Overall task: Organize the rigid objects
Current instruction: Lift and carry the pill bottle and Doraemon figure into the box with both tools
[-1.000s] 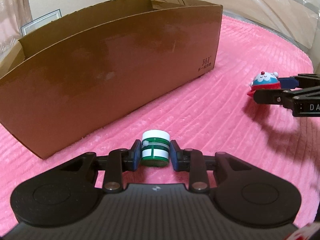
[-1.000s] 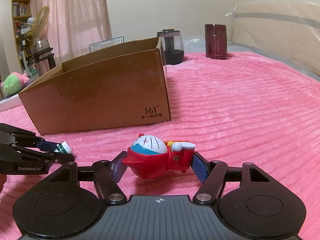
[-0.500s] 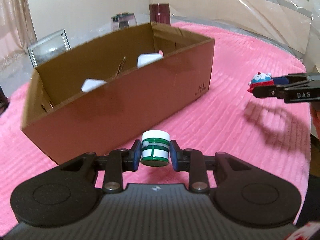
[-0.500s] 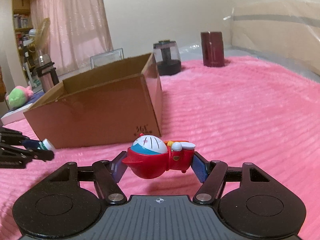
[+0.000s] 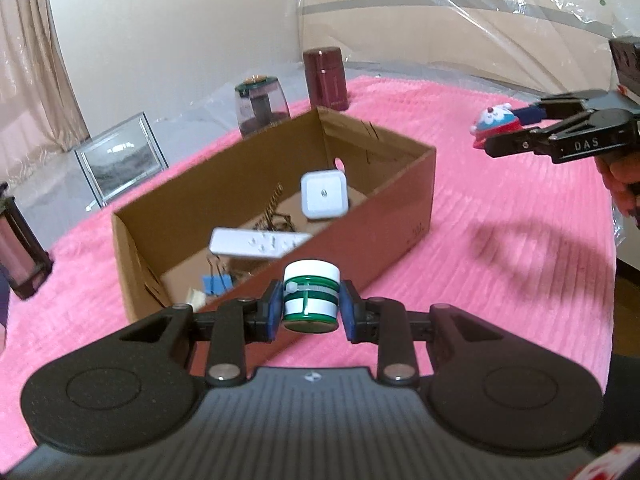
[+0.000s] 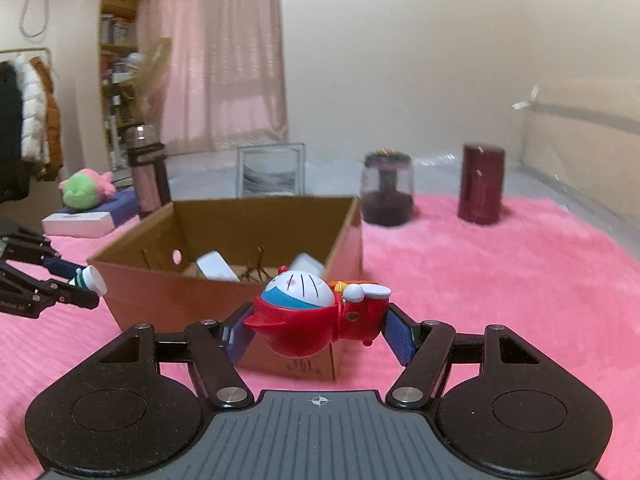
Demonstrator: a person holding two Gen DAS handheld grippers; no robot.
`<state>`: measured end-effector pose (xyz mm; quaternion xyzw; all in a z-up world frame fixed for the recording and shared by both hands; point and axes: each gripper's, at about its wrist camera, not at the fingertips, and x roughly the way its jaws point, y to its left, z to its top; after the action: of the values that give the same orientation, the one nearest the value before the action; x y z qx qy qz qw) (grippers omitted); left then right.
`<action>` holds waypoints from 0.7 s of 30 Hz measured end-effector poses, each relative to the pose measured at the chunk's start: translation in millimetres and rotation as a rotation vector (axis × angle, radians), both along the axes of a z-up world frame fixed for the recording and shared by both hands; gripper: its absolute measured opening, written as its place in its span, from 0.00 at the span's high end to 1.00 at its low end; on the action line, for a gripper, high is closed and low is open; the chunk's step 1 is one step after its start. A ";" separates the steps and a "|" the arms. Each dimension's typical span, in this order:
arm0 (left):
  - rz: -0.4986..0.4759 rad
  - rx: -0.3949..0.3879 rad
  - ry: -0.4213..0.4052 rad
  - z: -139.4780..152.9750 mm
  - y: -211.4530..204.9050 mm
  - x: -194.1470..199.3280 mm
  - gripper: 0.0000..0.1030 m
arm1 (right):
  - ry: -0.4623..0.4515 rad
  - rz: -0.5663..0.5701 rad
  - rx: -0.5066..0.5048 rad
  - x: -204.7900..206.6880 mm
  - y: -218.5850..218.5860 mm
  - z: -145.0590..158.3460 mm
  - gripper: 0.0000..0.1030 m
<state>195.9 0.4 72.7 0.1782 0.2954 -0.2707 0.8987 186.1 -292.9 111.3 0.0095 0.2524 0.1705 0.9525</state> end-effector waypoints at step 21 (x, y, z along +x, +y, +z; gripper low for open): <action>-0.093 0.182 -0.043 55.3 5.6 56.0 0.75 | -0.003 0.353 -0.237 87.7 51.2 45.1 0.37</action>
<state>251.9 6.1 128.0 0.2782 0.2909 -0.2803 0.8714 273.8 -241.7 156.4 -0.1471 0.2669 0.3038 0.9027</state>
